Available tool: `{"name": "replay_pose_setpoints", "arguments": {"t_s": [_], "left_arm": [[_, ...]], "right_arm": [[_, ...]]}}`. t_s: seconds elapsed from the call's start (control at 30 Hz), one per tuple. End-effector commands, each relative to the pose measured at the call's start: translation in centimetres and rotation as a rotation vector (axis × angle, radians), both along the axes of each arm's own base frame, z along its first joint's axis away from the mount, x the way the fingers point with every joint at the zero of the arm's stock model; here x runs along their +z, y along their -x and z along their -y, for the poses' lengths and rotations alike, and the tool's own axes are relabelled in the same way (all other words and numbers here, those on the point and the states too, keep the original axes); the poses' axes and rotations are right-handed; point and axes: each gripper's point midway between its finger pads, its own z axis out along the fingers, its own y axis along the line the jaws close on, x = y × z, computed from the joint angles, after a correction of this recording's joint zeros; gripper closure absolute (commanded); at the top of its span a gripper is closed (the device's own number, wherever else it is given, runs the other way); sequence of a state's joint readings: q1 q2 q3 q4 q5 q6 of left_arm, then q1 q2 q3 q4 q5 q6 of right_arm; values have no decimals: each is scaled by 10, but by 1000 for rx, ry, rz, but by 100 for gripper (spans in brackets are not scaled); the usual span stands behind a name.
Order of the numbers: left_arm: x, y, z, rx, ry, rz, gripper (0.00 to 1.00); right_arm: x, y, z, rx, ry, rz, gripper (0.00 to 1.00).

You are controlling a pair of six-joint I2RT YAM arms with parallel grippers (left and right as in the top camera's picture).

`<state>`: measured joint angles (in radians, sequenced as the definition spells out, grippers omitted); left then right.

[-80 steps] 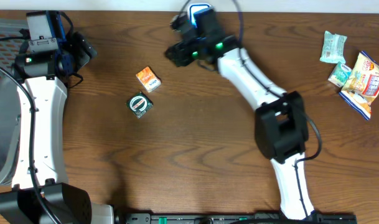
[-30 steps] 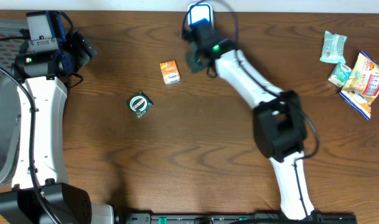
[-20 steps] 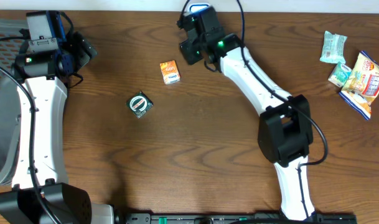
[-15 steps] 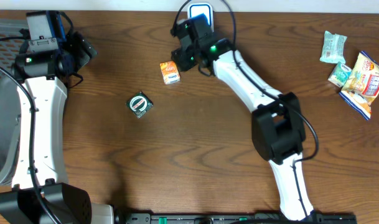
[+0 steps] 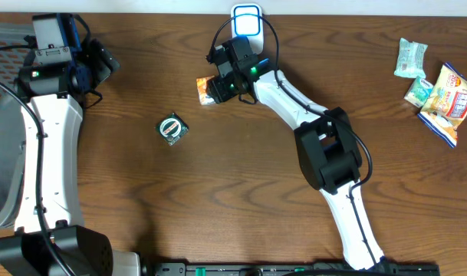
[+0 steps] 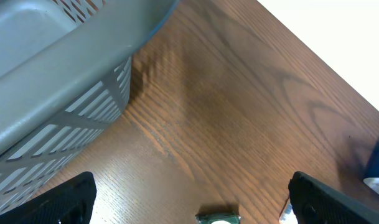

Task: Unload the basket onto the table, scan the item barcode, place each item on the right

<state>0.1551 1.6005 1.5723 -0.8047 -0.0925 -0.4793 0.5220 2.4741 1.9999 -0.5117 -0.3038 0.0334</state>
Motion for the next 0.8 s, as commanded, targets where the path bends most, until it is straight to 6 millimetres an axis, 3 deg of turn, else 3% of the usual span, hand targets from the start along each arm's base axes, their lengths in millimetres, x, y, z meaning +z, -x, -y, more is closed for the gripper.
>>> {"name": "replay_pose_setpoints", "arguments": {"t_s": [0.0, 0.07, 0.2, 0.27, 0.3, 0.5, 0.77], "left_arm": [[6, -1, -2, 18, -5, 15, 2], [6, -1, -2, 18, -5, 15, 2], [6, -1, -2, 18, -5, 15, 2], [6, -1, -2, 18, -5, 15, 2], [6, -1, -2, 18, -5, 15, 2], [6, -1, -2, 18, -5, 15, 2], [6, -1, -2, 18, -5, 15, 2]], "right_arm": [[-14, 15, -14, 39, -40, -63, 44], [-14, 15, -15, 42, -40, -61, 48], [-14, 16, -15, 42, -38, -64, 66], [-14, 15, -14, 40, -39, -64, 92], [-14, 15, -14, 40, -39, -64, 99], [-4, 10, -10, 1, -62, -73, 99], [85, -4, 10, 90, -407, -108, 99]]}}
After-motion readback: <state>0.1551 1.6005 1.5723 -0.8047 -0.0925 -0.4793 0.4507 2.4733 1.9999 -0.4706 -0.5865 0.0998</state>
